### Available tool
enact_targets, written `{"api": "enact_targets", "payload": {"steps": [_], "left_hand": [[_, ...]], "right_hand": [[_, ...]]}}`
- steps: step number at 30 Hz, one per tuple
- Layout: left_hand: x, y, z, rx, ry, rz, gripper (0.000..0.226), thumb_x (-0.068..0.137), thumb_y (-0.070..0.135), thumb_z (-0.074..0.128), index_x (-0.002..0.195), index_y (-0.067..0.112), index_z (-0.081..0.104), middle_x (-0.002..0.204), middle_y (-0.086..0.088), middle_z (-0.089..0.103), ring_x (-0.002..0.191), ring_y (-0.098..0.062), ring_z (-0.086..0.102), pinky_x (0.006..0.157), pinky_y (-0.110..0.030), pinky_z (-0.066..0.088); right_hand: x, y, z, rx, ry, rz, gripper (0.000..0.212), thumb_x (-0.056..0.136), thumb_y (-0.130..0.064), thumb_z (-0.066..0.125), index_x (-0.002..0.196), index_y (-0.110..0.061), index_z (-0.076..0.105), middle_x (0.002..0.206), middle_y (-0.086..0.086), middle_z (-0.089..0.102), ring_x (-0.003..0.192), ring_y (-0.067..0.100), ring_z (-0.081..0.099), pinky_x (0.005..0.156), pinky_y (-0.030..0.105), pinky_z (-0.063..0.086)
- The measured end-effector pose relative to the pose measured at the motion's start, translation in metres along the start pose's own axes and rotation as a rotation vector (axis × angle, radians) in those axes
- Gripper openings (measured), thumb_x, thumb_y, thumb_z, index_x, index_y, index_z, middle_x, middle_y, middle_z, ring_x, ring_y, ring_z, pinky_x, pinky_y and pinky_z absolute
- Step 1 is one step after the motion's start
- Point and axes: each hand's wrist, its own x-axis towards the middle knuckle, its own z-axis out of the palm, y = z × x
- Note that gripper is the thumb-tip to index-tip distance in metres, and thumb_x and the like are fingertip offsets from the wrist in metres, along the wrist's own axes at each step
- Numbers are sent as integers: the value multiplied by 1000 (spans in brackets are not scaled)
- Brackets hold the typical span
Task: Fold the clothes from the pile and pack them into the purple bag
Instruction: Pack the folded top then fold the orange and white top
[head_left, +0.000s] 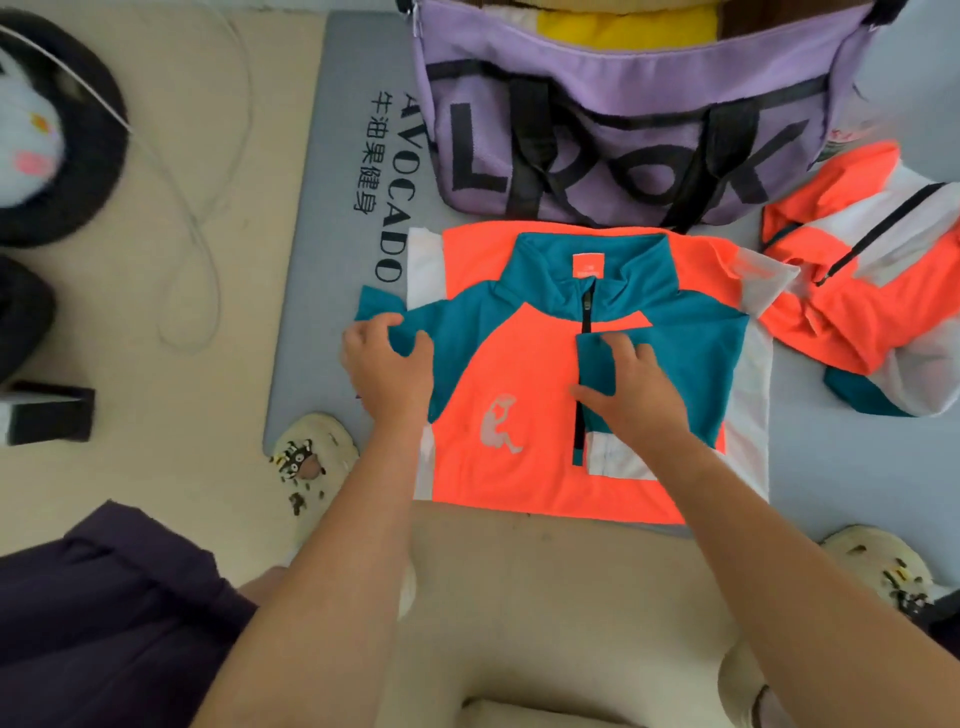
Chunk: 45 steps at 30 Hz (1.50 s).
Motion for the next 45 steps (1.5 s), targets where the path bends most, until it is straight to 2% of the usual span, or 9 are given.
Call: {"api": "enact_targets", "payload": {"steps": [5,9,14,18,22,29,35,41,45], "left_hand": [[43,-31,-20,330,-417,145,60,83,40,70,138,30,48,146,-4,36,134,-28,30,108,-41,34],[62,-29,-26,409,-409,136,42,85,43,68,119,24,53,118,-4,60,108,-26,56,92,-41,45],[89,-22,-54,874,-724,99,40,80,50,68,105,18,65,107,-1,64,104,-23,59,89,-34,46],[90,-16,-75,382,-714,102,36,77,37,73,63,6,61,66,1,52,63,-14,49,61,-26,38],[76,12,-83,-25,-640,104,38,81,31,73,64,3,55,51,9,39,44,-4,33,43,-17,27],[43,38,-55,457,-695,212,32,98,34,49,79,9,52,80,-9,55,76,-27,50,64,-34,36],[-12,64,-29,-509,-1067,-361,19,102,31,49,114,18,55,96,-8,70,82,-33,73,62,-35,57],[-26,42,-22,-397,-844,-414,33,100,28,49,130,17,50,107,-5,68,86,-22,70,74,-35,57],[-40,16,-28,-129,-793,-195,52,94,25,57,144,22,46,140,2,49,126,-15,49,103,-28,39]], "right_hand": [[5,-44,24,87,-81,-172,86,78,-51,73,148,-38,25,122,11,48,107,35,56,79,45,51],[7,-52,43,88,-138,-125,95,75,-53,76,151,-34,22,128,14,42,117,38,52,93,44,45],[16,-47,41,214,-197,-97,93,71,-46,81,146,-40,27,129,11,41,121,32,48,97,37,41],[21,-48,36,263,-246,-56,91,71,-41,83,144,-41,28,136,13,39,123,30,46,98,33,37],[21,-48,33,283,-261,-44,89,71,-43,82,142,-42,29,136,11,38,122,27,46,96,30,35],[15,-60,20,401,-271,51,55,83,-47,70,130,-31,47,106,2,48,96,16,50,85,27,40],[-14,-64,14,1185,-371,310,61,83,-67,56,116,-17,68,109,4,73,98,18,70,87,35,55],[-14,-42,22,700,-113,391,31,87,-16,67,107,7,63,101,16,67,95,30,63,85,39,52],[-21,-42,5,743,-150,286,30,92,-19,61,115,1,59,105,18,66,97,34,64,91,45,52]]}}
